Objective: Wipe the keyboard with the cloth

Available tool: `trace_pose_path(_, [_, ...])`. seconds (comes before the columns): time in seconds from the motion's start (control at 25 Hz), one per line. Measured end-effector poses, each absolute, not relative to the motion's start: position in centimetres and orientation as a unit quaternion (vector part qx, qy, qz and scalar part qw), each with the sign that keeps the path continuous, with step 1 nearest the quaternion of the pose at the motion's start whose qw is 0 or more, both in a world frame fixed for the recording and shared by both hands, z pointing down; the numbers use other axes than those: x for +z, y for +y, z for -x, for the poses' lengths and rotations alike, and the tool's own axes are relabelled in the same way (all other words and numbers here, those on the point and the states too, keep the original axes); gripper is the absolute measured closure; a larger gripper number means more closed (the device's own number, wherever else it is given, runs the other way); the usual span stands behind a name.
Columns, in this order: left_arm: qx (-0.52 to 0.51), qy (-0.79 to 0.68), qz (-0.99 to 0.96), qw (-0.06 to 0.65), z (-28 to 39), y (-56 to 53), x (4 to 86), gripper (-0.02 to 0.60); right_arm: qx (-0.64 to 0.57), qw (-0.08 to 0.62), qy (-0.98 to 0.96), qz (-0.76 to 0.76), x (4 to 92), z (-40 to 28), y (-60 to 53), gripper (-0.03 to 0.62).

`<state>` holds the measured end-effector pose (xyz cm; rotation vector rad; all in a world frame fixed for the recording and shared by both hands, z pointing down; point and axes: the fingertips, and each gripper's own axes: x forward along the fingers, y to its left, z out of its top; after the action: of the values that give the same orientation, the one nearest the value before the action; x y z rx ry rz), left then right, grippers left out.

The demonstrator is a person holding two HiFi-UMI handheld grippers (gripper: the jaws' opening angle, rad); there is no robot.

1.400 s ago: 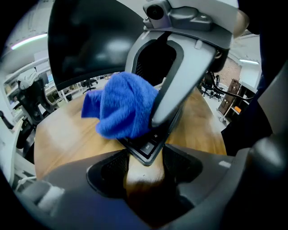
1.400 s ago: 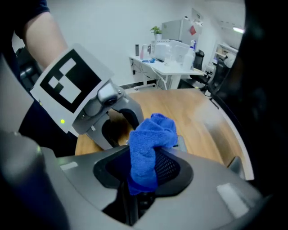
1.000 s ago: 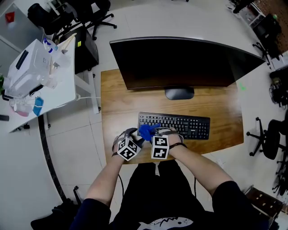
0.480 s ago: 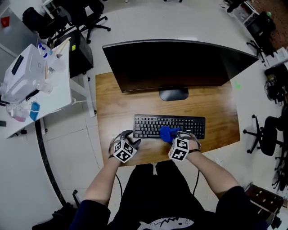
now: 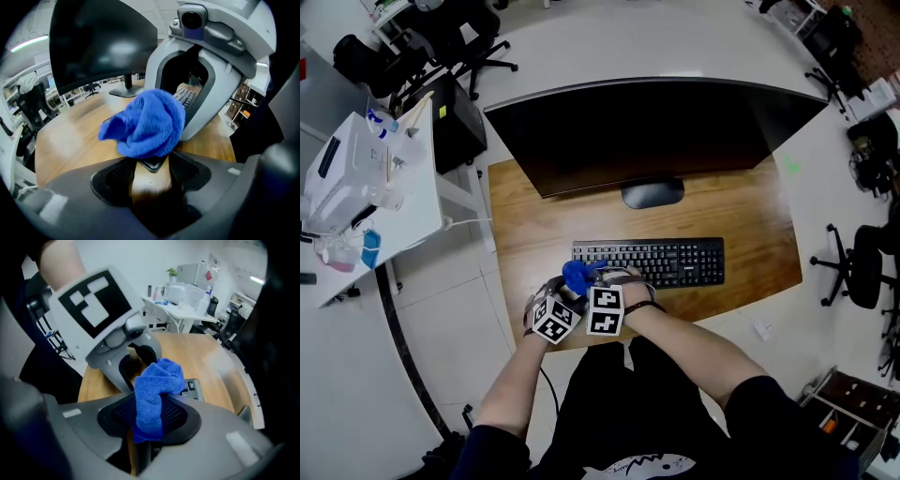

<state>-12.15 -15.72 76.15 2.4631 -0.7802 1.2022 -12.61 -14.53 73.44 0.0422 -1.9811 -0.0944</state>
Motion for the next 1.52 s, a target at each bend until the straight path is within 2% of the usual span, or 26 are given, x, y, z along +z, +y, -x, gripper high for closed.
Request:
trace_pose_path(0.24, [0.42,-0.268,-0.855,0.146,12.2,-15.8,76.3,0.336,-0.009,0.557,-0.829,-0.037,74.8,8.5,-14.0,0.453])
trace_pose_path(0.64, [0.43,-0.258,-0.853,0.145,12.4,-15.7,76.5,0.341,0.076,0.574,-0.801,-0.153,75.1,-7.1,-14.4,0.453])
trace_pose_path(0.88, [0.439,-0.253,-0.849,0.147,12.4,-15.7,76.5,0.342,0.11,0.585,-0.777,-0.206,75.2,-14.2,-14.5,0.453])
trace_pose_path(1.4, [0.448,-0.254,-0.844,0.148,12.4,-15.7,76.4,0.342,0.157,0.62,-0.714,-0.285,75.3,-27.1,-14.4,0.453])
trace_pose_path(1.52, [0.448,-0.254,-0.844,0.149,12.3,-15.7,76.5,0.342,0.179,0.608,-0.704,-0.321,74.6,-28.8,-15.1,0.453])
